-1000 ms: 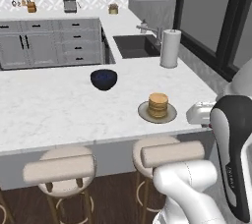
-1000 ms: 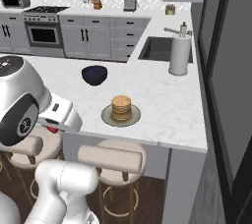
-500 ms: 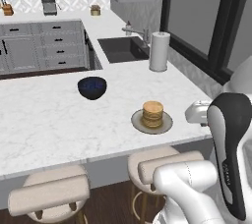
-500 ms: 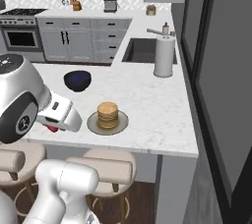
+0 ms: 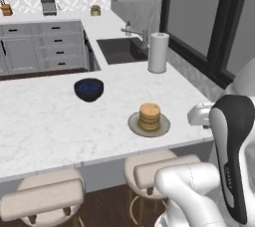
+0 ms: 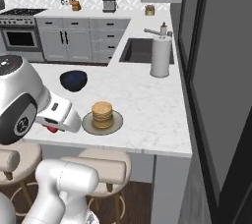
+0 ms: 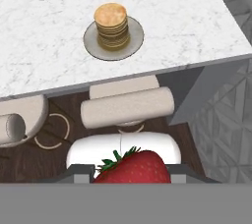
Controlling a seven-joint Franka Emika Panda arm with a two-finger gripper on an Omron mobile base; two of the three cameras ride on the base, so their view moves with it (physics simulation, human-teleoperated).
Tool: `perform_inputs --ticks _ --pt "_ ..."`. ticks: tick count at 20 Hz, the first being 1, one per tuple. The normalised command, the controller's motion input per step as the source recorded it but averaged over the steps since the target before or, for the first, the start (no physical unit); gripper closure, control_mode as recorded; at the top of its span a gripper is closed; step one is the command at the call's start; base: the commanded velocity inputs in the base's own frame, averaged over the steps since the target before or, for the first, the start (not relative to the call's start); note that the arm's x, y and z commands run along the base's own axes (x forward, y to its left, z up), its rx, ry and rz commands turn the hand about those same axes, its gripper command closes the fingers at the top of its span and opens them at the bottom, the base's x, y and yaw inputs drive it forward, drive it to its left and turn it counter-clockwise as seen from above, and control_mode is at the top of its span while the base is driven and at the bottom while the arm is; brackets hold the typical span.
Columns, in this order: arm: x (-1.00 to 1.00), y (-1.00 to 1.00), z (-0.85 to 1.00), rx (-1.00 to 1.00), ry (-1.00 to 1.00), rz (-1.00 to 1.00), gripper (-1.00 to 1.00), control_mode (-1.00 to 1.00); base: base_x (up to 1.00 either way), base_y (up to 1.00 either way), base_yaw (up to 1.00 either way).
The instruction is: Take the strawberry from the fridge and place it on top of the pancake, located on the dining counter.
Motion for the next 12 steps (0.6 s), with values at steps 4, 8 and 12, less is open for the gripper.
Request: perform_inputs --ticks 4,8,12 --pt "0.0 0.0 0.0 0.0 0.0 0.0 1.0 1.0 0.43 0.02 0.02" --pt "0.0 0.0 0.0 0.0 0.0 0.0 1.0 1.0 0.6 0.22 0.0" --pt "0.0 0.0 0.0 0.0 0.0 0.0 1.0 1.0 0.54 0.04 0.0"
